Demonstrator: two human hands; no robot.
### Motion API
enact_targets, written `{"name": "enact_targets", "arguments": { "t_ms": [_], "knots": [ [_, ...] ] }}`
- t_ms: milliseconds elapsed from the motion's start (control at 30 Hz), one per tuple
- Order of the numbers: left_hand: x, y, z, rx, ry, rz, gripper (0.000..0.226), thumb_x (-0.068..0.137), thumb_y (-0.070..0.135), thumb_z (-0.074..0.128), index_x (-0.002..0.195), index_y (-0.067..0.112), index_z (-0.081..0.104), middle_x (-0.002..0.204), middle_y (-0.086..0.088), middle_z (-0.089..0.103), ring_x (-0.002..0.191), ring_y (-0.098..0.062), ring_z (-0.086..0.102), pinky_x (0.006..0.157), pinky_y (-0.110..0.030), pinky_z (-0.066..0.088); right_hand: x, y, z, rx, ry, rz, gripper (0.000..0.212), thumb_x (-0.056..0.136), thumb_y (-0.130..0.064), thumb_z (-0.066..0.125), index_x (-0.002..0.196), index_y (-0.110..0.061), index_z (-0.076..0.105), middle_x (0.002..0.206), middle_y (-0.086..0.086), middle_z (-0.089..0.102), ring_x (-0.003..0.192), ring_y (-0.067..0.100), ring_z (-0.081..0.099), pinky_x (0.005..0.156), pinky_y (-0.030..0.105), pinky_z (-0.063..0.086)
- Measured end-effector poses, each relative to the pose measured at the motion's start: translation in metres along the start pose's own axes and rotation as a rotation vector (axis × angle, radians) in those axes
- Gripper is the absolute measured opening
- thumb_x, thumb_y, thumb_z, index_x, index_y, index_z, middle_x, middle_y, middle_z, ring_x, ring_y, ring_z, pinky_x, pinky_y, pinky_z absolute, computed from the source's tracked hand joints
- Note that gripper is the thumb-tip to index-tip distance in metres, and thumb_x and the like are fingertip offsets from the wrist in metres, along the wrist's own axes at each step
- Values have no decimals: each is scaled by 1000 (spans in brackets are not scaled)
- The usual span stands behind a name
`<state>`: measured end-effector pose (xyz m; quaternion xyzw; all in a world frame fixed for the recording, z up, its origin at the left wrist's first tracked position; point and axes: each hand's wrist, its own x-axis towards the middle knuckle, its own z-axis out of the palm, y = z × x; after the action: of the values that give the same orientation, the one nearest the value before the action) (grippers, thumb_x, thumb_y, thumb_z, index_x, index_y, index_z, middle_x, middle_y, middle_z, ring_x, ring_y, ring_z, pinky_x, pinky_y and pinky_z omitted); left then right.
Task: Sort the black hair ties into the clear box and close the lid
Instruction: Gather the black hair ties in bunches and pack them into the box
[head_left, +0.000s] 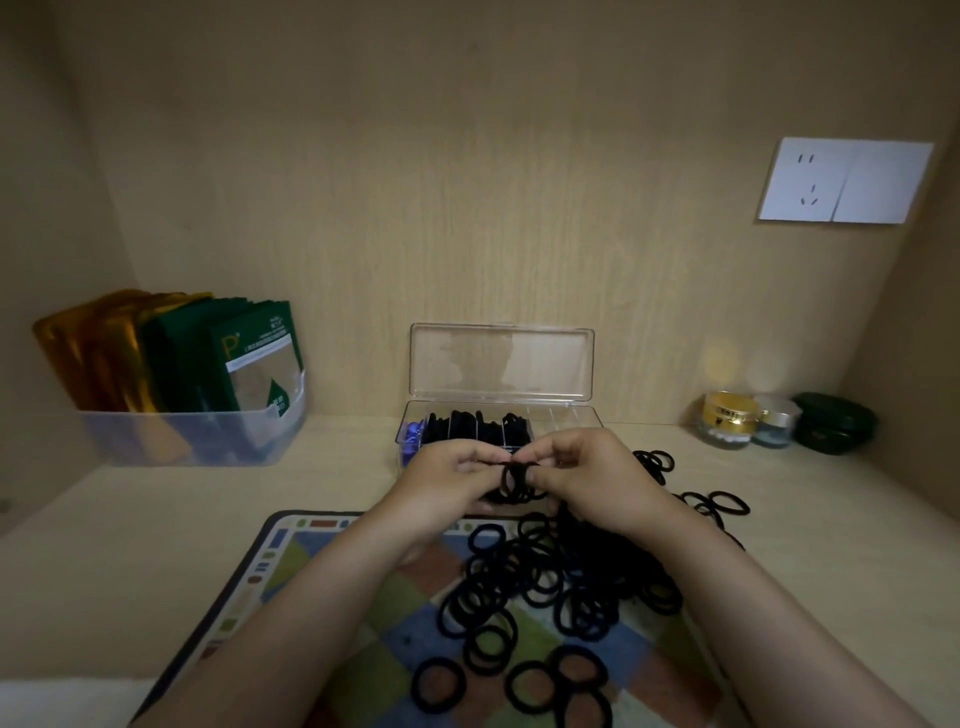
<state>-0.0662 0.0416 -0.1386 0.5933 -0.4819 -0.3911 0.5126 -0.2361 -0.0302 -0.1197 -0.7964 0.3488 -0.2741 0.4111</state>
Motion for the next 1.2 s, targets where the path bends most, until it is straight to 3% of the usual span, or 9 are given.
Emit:
{"name": "enact_targets", "arguments": {
  "t_ms": [200, 467, 633, 767, 833, 900, 1000, 1100, 1200],
  "knots": [
    [-5, 7, 0, -105, -29, 23, 21, 98, 12, 59, 117, 18, 65, 105, -7, 75, 92, -16, 74, 75, -28, 61, -2, -8, 10, 78, 31, 68, 18, 92, -14, 69, 109, -15, 70, 60, 0, 65, 46, 10, 57, 42, 24, 45],
    [-8, 14, -6, -43, -138, -78, 24, 99, 26, 59, 116, 11, 55, 94, -14, 75, 86, -26, 75, 71, -30, 61, -5, -16, 6, 122, 71, 69, 16, 90, -7, 67, 93, -18, 79, 73, 4, 73, 43, 4, 51, 41, 17, 40],
    [-7, 11, -22, 596, -167, 80, 12, 96, 31, 60, 99, 33, 72, 94, 17, 71, 88, -5, 67, 79, -22, 52, -7, -16, -18, -66, -99, 53, 19, 92, -5, 63, 91, -18, 77, 78, 2, 74, 60, 15, 60, 57, 24, 50],
    [-11, 8, -23, 898, -288, 98, 17, 88, 33, 72, 105, 33, 75, 89, 22, 58, 78, 10, 54, 66, -8, 39, -14, -20, -24, -255, -375, 58, 23, 94, -6, 61, 102, -19, 77, 77, -13, 72, 62, 0, 61, 62, 18, 50],
    [-9, 7, -21, 921, -262, 139, 18, 87, 29, 74, 104, 32, 75, 86, 22, 58, 74, 11, 54, 62, -5, 36, -16, -22, -23, -337, -437, 61, 28, 93, -8, 62, 107, -25, 78, 78, -14, 73, 60, -3, 60, 63, 15, 48],
    [-8, 5, -19, 921, -239, 152, 19, 86, 26, 74, 103, 32, 75, 87, 19, 62, 74, 9, 57, 63, -7, 39, -16, -21, -20, -443, -443, 48, 34, 90, -9, 64, 112, -32, 75, 92, -15, 75, 75, -4, 66, 75, 16, 53],
    [-7, 2, -16, 912, -233, 153, 15, 87, 21, 71, 97, 32, 76, 87, 15, 69, 74, 8, 60, 64, -10, 43, -14, -17, -10, -653, -420, -7, 44, 83, -13, 66, 121, -37, 69, 107, -13, 71, 97, 8, 66, 91, 30, 55],
    [-6, 2, -17, 886, -223, 149, 10, 90, 23, 69, 88, 32, 72, 89, 14, 66, 80, 1, 61, 72, -17, 49, -12, -17, -4, -728, -386, -28, 40, 82, -17, 68, 116, -37, 72, 100, -16, 64, 95, 9, 62, 85, 26, 52],
    [-7, 7, -21, 661, -199, 92, 8, 96, 20, 61, 93, 25, 67, 86, 7, 69, 74, -6, 63, 72, -24, 52, -11, -16, -4, -713, -369, 4, 23, 80, -21, 71, 99, -31, 77, 102, -13, 68, 92, 9, 63, 84, 27, 54]
  ]
}}
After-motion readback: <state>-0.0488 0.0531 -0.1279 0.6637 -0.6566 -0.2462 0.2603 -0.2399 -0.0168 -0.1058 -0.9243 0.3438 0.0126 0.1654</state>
